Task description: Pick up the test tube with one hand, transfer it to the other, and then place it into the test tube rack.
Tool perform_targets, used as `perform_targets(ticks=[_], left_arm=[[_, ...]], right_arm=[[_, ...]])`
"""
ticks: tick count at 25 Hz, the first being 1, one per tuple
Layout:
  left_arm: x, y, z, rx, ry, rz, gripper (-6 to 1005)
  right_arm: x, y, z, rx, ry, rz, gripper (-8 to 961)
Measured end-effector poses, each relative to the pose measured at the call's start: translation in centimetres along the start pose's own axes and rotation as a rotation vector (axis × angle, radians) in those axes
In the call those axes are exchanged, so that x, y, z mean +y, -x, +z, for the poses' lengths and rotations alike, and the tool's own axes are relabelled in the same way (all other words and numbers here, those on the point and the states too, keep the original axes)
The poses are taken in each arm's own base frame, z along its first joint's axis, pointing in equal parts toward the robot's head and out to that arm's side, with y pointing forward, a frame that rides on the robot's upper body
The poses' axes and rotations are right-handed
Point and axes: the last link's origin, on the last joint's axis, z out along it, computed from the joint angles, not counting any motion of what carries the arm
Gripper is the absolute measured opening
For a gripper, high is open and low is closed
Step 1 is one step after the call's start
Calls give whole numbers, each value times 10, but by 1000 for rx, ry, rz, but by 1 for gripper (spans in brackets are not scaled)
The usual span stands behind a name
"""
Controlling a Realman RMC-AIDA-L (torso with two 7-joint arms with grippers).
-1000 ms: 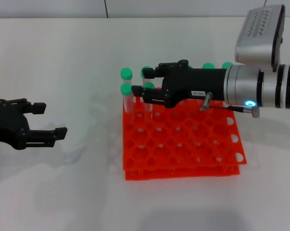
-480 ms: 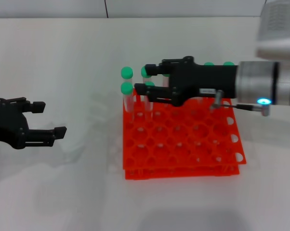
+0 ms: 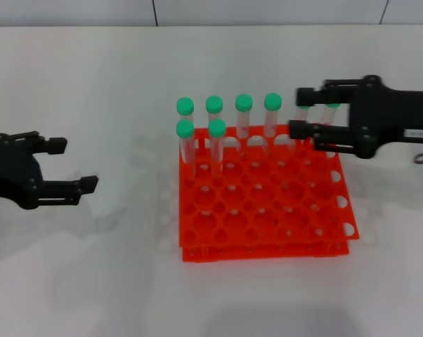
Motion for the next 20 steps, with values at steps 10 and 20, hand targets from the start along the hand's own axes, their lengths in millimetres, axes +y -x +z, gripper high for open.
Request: perform_targets(ticks=[10,20], left_arm=[[-5,5,6,131,50,-9,872],[-5,20,-2,248,114,0,873]], right_arm=[[-7,-30,-28,53,-35,-10,553],[-7,-52,-38,50,-77,22,676]])
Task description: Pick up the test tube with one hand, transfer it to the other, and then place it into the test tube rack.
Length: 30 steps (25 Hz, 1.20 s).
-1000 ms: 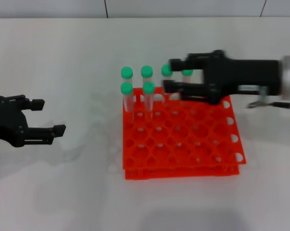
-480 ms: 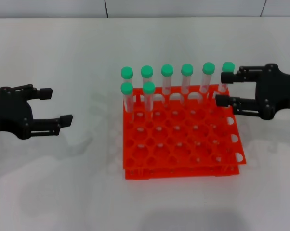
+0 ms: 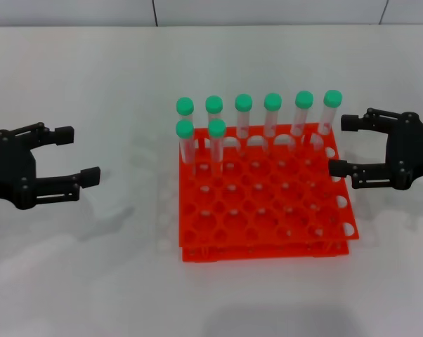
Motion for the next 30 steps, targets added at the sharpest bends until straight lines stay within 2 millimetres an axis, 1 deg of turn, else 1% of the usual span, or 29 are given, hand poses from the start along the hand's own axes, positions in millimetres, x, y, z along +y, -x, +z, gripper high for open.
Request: perform_targets(ticks=[4,14,18,30], left_arm=[[-2,1,0,18,26,-14,873],[4,-2,10,-6,128,-9,873],[3,-2,13,-25,160,-17,873],[2,-3,14,-28,154,-21,873]], right_arm=[[1,-1,0,0,4,1,875],[5,-6,-1,37,35,13,874],[7,-8,-2,41,40,21,873],[8,-10,-3,44,43,28,872]])
